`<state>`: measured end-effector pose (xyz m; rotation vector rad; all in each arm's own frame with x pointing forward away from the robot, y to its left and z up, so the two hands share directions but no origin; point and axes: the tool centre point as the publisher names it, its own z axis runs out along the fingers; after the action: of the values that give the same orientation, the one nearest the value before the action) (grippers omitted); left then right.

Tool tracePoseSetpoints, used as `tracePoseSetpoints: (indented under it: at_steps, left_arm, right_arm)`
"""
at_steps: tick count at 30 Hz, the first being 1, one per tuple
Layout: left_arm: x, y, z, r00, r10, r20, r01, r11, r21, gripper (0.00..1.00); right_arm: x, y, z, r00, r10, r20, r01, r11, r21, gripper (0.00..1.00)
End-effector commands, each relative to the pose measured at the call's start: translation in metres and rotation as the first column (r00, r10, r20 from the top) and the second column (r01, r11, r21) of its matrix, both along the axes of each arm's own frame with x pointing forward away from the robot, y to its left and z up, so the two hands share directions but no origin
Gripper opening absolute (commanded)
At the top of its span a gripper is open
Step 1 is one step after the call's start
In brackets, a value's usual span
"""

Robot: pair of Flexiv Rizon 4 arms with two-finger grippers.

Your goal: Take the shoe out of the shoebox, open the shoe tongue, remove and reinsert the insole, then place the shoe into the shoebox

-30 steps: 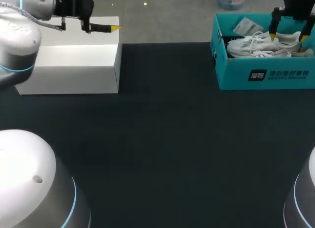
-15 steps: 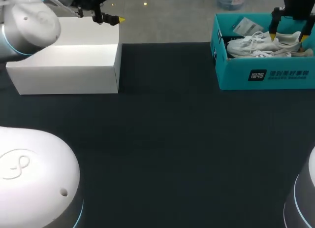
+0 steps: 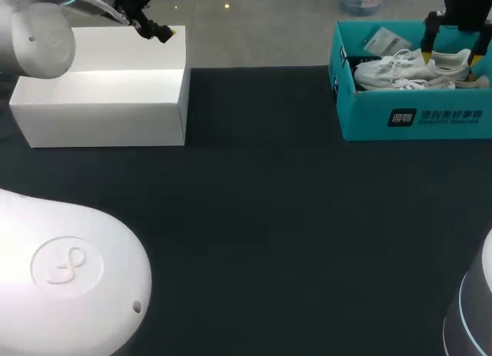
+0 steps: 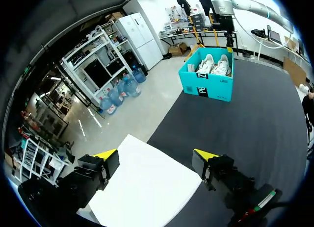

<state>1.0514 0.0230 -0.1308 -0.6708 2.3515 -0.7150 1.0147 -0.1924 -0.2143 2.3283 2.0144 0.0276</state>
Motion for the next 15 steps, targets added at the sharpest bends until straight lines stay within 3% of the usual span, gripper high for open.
tracePoseSetpoints:
  at_steps: [1, 8, 9, 11, 15]
  left_arm:
    - [0.004, 0.003, -0.006, 0.277, 0.865, -0.419, -0.925, 0.358, 0.127, 1.0]
    - [0.015, 0.025, -0.033, 0.05, 0.869, -0.492, -0.946, 0.199, 0.256, 1.0]
    - [0.014, 0.027, -0.038, 0.058, 0.866, -0.496, -0.938, 0.218, 0.271, 1.0]
    - [0.006, 0.022, -0.039, 0.16, 0.895, -0.417, -0.93, 0.278, 0.24, 1.0]
    - [0.006, 0.022, -0.039, 0.16, 0.895, -0.417, -0.93, 0.278, 0.24, 1.0]
  right_arm:
    - [-0.011, -0.009, 0.004, 1.0, -0.006, 0.015, 0.006, 1.0, 0.005, 1.0]
    - [-0.023, -0.01, 0.004, 1.0, 0.017, -0.005, -0.017, 1.0, 0.019, 1.0]
    - [-0.024, -0.009, 0.004, 1.0, 0.021, -0.007, -0.021, 1.0, 0.017, 1.0]
    - [-0.026, -0.008, 0.006, 0.999, 0.033, -0.007, -0.033, 0.999, 0.018, 1.0]
    - [-0.026, -0.012, 0.005, 0.999, 0.04, -0.003, -0.04, 0.999, 0.003, 1.0]
